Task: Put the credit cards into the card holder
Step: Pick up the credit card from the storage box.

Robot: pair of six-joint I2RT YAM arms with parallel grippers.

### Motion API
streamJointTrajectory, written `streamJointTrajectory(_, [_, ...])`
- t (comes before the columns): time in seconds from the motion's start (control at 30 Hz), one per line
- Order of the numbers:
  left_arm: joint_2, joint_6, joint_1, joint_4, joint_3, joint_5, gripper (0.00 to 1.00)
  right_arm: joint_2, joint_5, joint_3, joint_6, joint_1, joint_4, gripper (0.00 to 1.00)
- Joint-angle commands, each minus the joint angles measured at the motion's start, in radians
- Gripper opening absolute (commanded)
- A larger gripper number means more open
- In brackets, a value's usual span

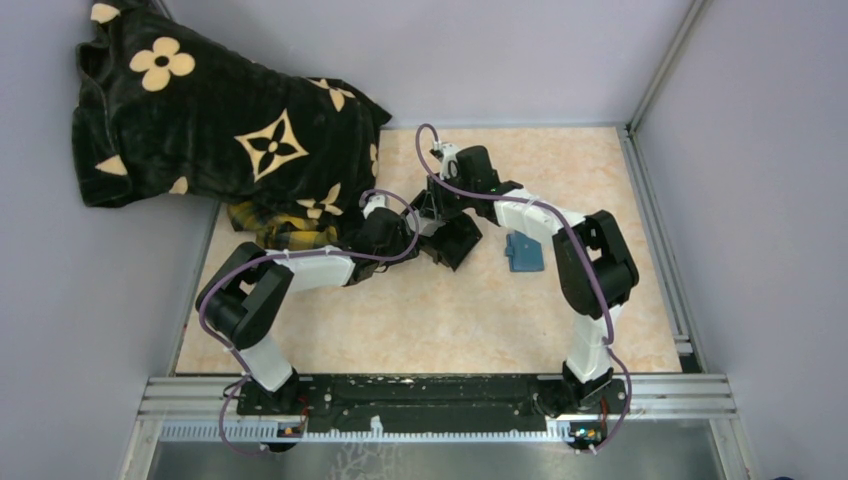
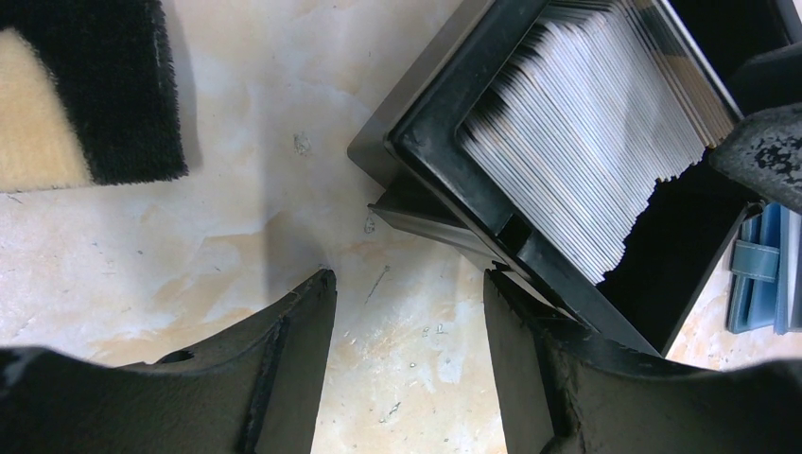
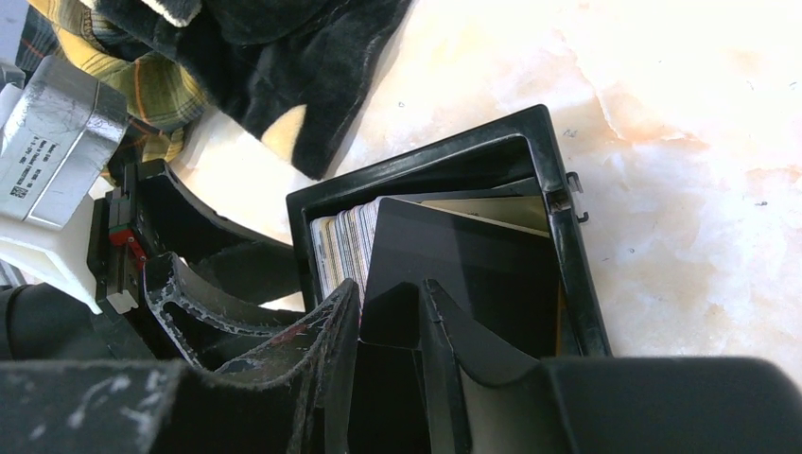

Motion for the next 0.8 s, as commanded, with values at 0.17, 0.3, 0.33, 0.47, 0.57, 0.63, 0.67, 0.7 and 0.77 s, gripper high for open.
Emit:
streamJointTrajectory(0.17, [0.03,-0.027,-0.009,-0.006,0.0,0.02,0.66,-0.057,-0.045,-0.015,0.015,0.015,0.023,0.27])
streamJointTrajectory(0.3, [0.028,-0.03,-0.009,-0.008,-0.001,0.02,0.66,-0.057,-0.037,-0.013,0.009,0.015,0.014,0.23])
streamJointTrajectory(0.33, [0.028,-0.029,-0.009,-0.008,-0.001,0.021,0.66,-0.056,-0.035,-0.013,0.007,0.015,0.011,0.22])
streamJointTrajectory(0.47, [0.03,-0.033,-0.011,-0.008,-0.002,0.022,0.66,-0.064,-0.031,-0.013,0.005,0.015,0.007,0.18])
streamJointTrajectory(0.57, [0.03,-0.034,-0.012,-0.009,-0.001,0.021,0.66,-0.073,-0.029,-0.011,0.005,0.016,0.004,0.15])
streamJointTrajectory(0.63, [0.029,-0.033,-0.012,-0.01,-0.002,0.019,0.66,-0.079,-0.024,-0.01,0.004,0.015,0.001,0.13])
streamJointTrajectory(0.67, [0.028,-0.033,-0.012,-0.01,-0.003,0.019,0.66,-0.082,-0.018,-0.01,0.003,0.015,-0.002,0.13])
streamJointTrajectory(0.7, [0.027,-0.033,-0.012,-0.012,-0.002,0.017,0.66,-0.085,-0.015,-0.01,0.001,0.016,-0.006,0.12])
streamJointTrajectory(0.77, [0.026,-0.033,-0.014,-0.012,-0.001,0.017,0.66,-0.089,-0.008,-0.009,-0.003,0.015,-0.012,0.11])
